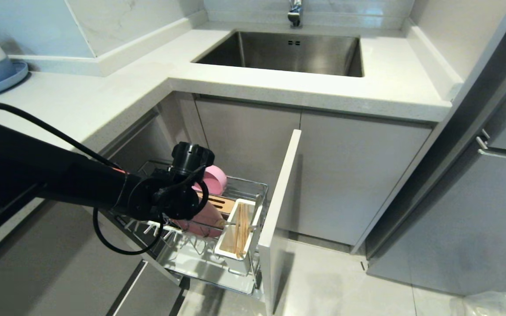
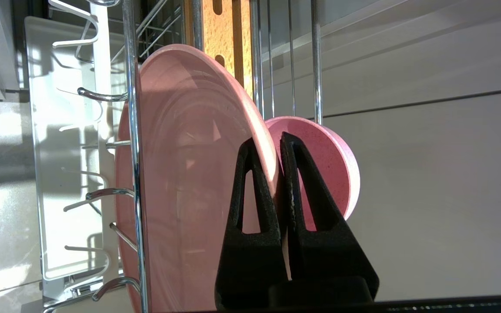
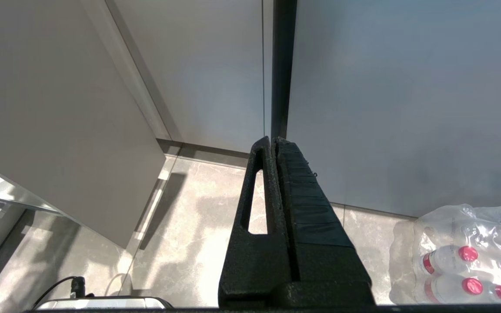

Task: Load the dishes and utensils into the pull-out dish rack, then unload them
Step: Take the plate out of the cupboard

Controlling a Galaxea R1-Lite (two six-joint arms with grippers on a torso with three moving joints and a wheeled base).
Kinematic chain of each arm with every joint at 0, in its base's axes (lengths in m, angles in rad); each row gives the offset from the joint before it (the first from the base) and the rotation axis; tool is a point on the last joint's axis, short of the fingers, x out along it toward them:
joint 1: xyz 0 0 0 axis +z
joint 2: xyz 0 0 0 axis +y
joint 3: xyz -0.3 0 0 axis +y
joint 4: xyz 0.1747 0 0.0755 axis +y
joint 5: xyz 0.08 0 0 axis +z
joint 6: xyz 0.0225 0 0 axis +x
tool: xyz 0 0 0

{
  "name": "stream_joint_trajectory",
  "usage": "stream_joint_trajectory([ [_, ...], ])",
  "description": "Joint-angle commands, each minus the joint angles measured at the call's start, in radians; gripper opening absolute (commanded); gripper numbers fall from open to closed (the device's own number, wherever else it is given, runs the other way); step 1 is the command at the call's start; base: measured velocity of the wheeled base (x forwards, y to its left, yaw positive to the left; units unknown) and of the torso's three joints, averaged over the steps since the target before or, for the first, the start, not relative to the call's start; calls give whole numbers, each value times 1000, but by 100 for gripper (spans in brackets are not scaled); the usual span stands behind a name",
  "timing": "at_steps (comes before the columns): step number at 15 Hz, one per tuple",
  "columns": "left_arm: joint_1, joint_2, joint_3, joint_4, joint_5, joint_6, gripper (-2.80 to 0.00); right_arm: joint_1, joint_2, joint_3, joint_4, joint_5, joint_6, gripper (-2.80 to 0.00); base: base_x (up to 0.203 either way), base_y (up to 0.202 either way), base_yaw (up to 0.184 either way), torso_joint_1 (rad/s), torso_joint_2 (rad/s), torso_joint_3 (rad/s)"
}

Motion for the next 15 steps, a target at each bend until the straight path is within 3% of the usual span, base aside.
stream_joint_trajectory([
  [1, 0, 2, 0, 1, 5, -9, -280, 0, 0, 2, 0, 0, 0, -280, 0, 0, 0, 0, 0, 0],
  [12, -3, -5, -7, 52, 5, -10, -280, 0, 0, 2, 0, 0, 0, -280, 0, 0, 0, 0, 0, 0],
  [13, -5, -4, -9, 54, 5, -10, 0, 0, 0, 2, 0, 0, 0, -280, 0, 0, 0, 0, 0, 0],
  [15, -5, -4, -11, 68, 5, -11, 0, 0, 0, 2, 0, 0, 0, -280, 0, 0, 0, 0, 0, 0],
])
